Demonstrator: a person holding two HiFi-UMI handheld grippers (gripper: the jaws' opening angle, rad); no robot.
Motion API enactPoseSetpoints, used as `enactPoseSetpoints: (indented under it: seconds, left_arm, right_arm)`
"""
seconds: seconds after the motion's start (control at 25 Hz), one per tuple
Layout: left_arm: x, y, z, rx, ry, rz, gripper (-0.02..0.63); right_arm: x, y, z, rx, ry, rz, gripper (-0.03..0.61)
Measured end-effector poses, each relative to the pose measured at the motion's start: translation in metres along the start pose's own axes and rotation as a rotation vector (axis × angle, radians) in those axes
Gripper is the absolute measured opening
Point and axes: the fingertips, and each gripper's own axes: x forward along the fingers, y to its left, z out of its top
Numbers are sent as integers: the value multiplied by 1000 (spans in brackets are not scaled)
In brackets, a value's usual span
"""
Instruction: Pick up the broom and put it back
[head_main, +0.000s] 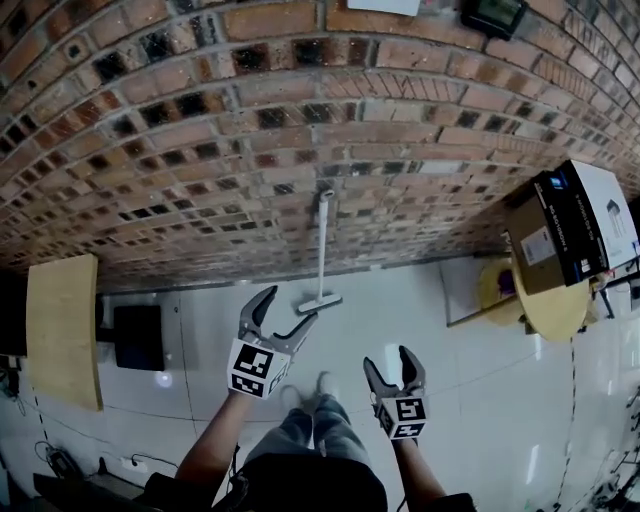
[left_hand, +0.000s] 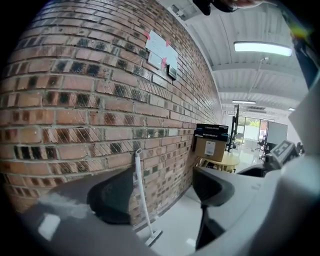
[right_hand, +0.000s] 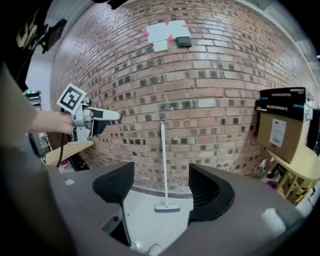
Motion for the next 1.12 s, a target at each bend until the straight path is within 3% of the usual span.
enactPoseSetpoints:
  seconds: [0.28,0.72,1.12]
  left_arm:
    - [4,36,-9,-20,-1,57,376]
    - [32,92,-23,-85,11,138,374]
    - [32,101,-42,-125,44,161,373]
  right_arm:
    - [111,17,15,-32,23,96,347]
    - [278,15,27,-95,92,175,347]
    - [388,1,37,31,102,189,320]
